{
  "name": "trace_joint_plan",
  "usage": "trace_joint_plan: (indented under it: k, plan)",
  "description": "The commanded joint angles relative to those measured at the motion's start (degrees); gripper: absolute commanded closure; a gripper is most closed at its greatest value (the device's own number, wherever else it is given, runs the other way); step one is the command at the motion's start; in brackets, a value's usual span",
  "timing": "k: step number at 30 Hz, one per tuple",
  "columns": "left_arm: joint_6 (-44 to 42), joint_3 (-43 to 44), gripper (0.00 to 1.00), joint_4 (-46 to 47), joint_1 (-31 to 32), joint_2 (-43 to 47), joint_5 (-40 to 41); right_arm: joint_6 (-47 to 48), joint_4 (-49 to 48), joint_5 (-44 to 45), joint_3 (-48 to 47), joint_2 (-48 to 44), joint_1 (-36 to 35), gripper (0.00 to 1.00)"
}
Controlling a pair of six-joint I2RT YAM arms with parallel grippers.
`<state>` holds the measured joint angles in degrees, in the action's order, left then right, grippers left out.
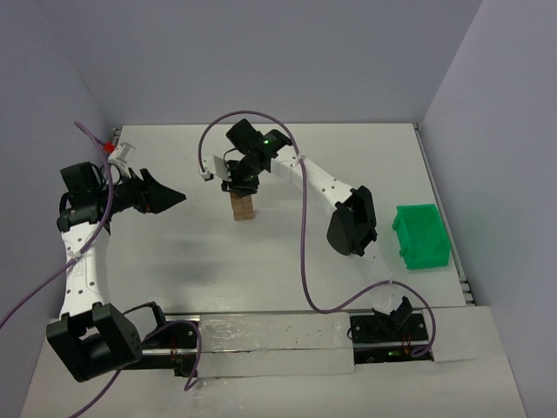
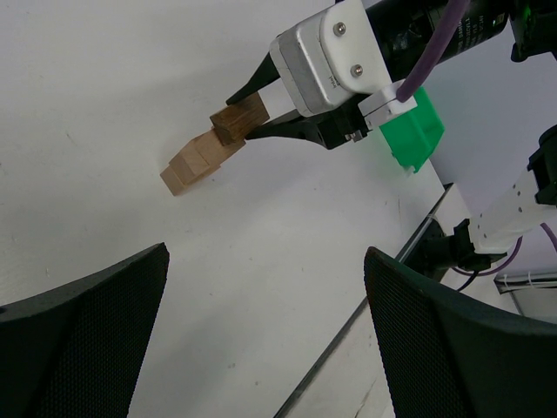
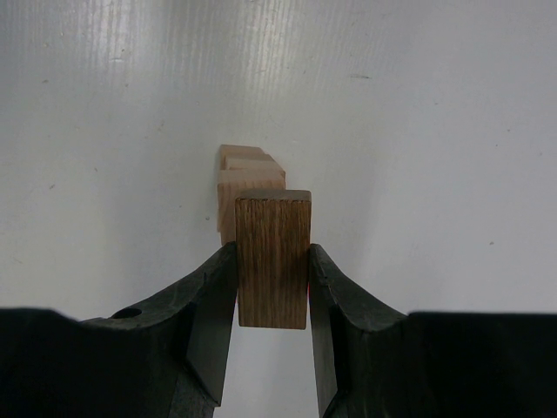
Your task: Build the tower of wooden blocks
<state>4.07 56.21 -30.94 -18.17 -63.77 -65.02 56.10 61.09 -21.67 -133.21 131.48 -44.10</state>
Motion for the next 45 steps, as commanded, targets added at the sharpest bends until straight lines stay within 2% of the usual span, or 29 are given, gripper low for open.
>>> trace_joint_plan:
  k: [1, 30, 41, 43, 45]
  plan:
    - [0.11, -0.27, 0.01, 2.63, -0.63, 0.93, -1.33, 0.94, -0.09, -0.30, -1.09, -1.45, -0.99, 0.92]
    - [0.42, -0.40, 0.01, 3.07, -0.68, 0.93, -1.82, 1.25, 0.04, 2.03, -0.04, -1.97, -1.47, 0.89]
    - [0.50, -0.05, 0.01, 3.07, -0.67, 0.54, -1.90, 0.15, -0.53, 2.07, 0.44, -2.63, -1.43, 0.72]
    - [0.59, -0.05, 0.01, 3.16, -0.64, 0.49, -1.86, -0.11, -0.88, 2.42, 0.66, -2.72, -1.43, 0.60]
    - [0.50, -0.11, 0.01, 3.00, -0.71, 0.56, -1.79, -0.26, -1.03, 2.35, 0.84, -2.97, -1.43, 0.56]
